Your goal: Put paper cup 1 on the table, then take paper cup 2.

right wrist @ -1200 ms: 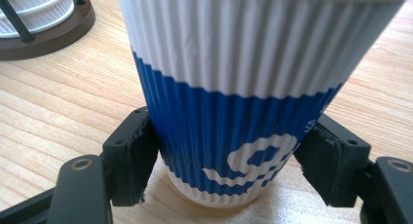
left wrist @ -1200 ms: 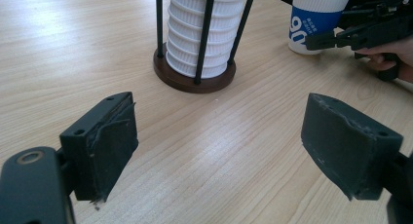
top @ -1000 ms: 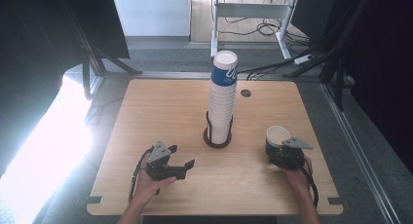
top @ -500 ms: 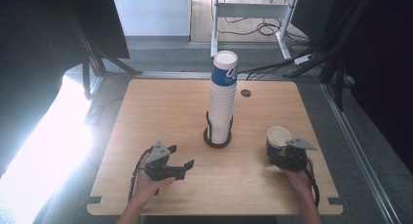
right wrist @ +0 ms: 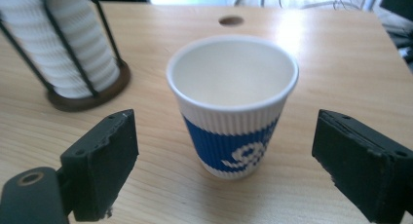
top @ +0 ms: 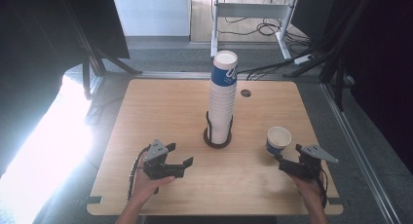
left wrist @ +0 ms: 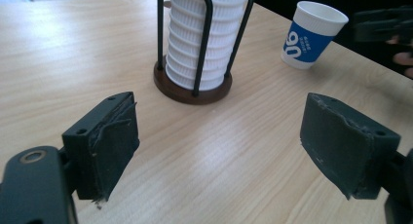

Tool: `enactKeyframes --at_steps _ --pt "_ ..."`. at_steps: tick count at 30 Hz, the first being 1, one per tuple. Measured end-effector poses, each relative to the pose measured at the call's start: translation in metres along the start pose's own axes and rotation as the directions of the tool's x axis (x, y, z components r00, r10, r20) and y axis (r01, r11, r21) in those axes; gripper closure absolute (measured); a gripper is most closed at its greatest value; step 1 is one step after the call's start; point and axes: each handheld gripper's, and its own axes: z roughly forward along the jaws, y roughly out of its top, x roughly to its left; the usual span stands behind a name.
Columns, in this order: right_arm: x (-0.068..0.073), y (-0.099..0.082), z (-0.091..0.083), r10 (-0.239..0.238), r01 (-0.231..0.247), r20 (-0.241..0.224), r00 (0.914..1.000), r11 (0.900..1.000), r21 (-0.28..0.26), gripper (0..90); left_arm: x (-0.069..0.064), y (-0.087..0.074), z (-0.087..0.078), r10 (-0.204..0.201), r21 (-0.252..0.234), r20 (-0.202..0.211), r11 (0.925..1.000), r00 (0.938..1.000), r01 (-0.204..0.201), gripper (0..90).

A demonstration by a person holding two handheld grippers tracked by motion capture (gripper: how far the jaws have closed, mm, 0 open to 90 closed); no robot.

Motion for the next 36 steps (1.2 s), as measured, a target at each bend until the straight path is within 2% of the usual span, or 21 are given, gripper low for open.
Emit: enactKeyframes --at_steps 1,2,3,5,7,8,14,15,17,19,20,24,27,31,36 --pt "0.003 0.005 -0.007 -0.007 0.007 -0.024 0.9997 0.9998 -0.020 10.5 -0.001 0.002 0.001 0.004 -0.002 0.000 1.0000 1.0000 -0.004 14.4" --pt "0.005 0.008 -0.009 -0.009 0.008 -0.029 0.9995 0.9994 -0.033 11.2 -0.004 0.009 0.003 0.016 -0.004 0.003 0.9999 0.9999 -0.016 14.3" --pt "0.005 0.008 -0.009 -0.009 0.008 -0.029 0.9995 0.9994 -0.033 11.2 -0.004 0.009 0.003 0.016 -0.004 0.003 0.9999 0.9999 -0.016 14.4" --pt "0.009 0.012 -0.013 -0.013 0.010 -0.060 0.9981 0.9985 -0.053 13.0 -0.006 0.017 0.007 0.022 -0.013 0.008 0.9997 0.9997 -0.022 14.4" --pt "0.016 0.016 -0.015 -0.016 0.010 -0.094 0.9954 0.9983 -0.057 13.1 -0.008 0.024 0.012 0.026 -0.021 0.013 0.9995 0.9996 -0.025 14.3" --pt "0.018 0.018 -0.015 -0.019 0.012 -0.102 0.9946 0.9981 -0.060 13.1 -0.010 0.032 0.018 0.038 -0.019 0.013 0.9991 0.9992 -0.038 14.3" --pt "0.027 0.023 -0.017 -0.035 0.025 -0.155 0.9873 0.9976 -0.065 13.5 -0.010 0.050 0.033 0.045 -0.013 0.020 0.9989 0.9988 -0.045 14.4" --pt "0.031 0.025 -0.018 -0.045 0.033 -0.179 0.9828 0.9973 -0.066 13.9 -0.010 0.054 0.036 0.050 -0.011 0.016 0.9987 0.9986 -0.050 14.4" --pt "0.032 0.025 -0.018 -0.050 0.038 -0.181 0.9821 0.9971 -0.066 13.9 -0.010 0.058 0.041 0.056 -0.010 0.008 0.9984 0.9984 -0.056 14.4" --pt "0.038 0.026 -0.017 -0.067 0.055 -0.204 0.9767 0.9964 -0.064 13.9 -0.010 0.063 0.046 0.052 -0.010 0.001 0.9986 0.9986 -0.052 14.7" --pt "0.038 0.026 -0.017 -0.067 0.055 -0.204 0.9767 0.9964 -0.064 13.9 -0.009 0.066 0.048 0.052 -0.010 0.004 0.9986 0.9986 -0.052 14.7" --pt "0.044 0.029 -0.017 -0.082 0.066 -0.244 0.9664 0.9953 -0.071 14.6 -0.009 0.076 0.054 0.084 -0.017 0.002 0.9963 0.9965 -0.084 14.6" --pt "0.047 0.030 -0.015 -0.087 0.071 -0.259 0.9618 0.9948 -0.073 14.9 -0.008 0.084 0.062 0.098 -0.013 -0.008 0.9951 0.9951 -0.099 14.5" --pt "0.053 0.031 -0.014 -0.102 0.084 -0.285 0.9531 0.9936 -0.075 15.0 -0.004 0.094 0.071 0.081 -0.023 0.012 0.9964 0.9966 -0.081 14.2" --pt "0.057 0.033 -0.015 -0.108 0.086 -0.305 0.9461 0.9926 -0.086 15.2 -0.001 0.105 0.079 0.091 -0.035 0.018 0.9953 0.9957 -0.090 13.1"
